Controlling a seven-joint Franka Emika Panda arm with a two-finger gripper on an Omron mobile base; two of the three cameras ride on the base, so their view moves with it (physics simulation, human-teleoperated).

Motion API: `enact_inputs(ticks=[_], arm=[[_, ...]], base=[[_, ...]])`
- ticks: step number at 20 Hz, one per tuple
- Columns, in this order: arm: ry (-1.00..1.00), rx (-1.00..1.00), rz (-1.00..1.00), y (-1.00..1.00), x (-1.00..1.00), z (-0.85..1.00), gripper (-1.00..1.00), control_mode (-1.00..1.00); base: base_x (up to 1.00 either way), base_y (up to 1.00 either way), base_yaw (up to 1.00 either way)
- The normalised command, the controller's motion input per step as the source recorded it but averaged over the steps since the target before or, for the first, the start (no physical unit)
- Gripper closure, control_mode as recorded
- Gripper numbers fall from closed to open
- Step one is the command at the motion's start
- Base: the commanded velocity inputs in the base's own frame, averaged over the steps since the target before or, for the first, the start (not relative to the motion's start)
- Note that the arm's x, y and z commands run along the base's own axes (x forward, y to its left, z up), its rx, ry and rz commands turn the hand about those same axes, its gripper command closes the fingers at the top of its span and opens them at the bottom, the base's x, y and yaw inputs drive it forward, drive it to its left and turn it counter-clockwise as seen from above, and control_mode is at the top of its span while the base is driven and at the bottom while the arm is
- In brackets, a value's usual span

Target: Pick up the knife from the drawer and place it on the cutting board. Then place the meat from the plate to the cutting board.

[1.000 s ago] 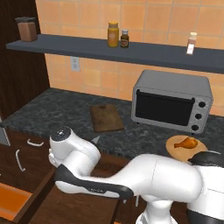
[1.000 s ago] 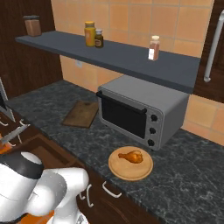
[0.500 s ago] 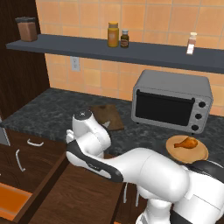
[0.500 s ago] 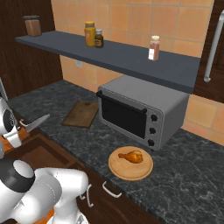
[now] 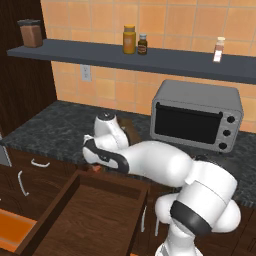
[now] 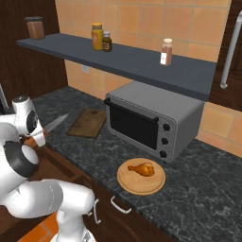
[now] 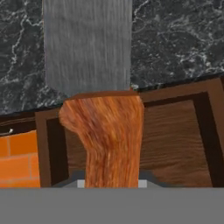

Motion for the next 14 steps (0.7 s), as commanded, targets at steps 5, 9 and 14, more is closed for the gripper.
enact_inputs(ticks=[5, 9, 14], arm=[[0.02, 0.00, 0.20, -0.28, 0.66, 0.00, 1.00, -1.00], [0.04, -0.01, 0.15, -0.21, 0.68, 0.00, 1.00, -1.00], [0.01, -0.01, 0.00, -0.02, 0.55, -0.03, 1.00, -1.00]], base=[[0.00, 0.00, 0.00], [0.00, 0.00, 0.00], [0.00, 0.00, 0.00]])
